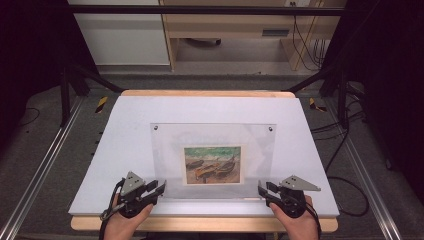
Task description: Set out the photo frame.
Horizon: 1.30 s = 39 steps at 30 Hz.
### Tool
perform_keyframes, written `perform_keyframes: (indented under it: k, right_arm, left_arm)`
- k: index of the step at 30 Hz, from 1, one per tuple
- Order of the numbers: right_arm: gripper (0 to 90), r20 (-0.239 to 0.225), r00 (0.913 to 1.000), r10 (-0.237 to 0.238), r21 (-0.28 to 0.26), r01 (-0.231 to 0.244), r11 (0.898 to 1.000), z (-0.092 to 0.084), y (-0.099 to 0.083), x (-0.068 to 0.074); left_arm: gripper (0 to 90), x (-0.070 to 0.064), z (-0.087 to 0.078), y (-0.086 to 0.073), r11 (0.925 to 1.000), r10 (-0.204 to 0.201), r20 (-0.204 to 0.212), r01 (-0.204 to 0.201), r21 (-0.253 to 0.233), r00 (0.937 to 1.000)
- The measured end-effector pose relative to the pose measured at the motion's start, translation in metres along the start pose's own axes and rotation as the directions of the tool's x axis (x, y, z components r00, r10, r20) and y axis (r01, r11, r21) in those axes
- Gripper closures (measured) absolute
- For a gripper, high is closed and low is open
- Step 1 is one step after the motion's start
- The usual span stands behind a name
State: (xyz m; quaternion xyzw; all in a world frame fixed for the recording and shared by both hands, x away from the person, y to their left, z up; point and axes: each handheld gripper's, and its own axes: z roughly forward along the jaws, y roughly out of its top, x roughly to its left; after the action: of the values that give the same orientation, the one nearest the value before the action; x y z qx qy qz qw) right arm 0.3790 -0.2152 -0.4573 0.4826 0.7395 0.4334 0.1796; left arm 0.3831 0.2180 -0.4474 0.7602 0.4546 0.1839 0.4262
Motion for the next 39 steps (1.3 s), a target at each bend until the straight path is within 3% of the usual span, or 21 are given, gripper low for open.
perform_keyframes:
  k: [39]
  right_arm:
    - [59.7,-0.003,0.9999,-0.014,0.035,0.014,0.999,-0.0011,-0.0046,0.0031]
  left_arm:
    - [65.2,-0.0017,-0.0021,-0.0056,0.9995,0.008,0.020,-0.008,0.029,0.9998]
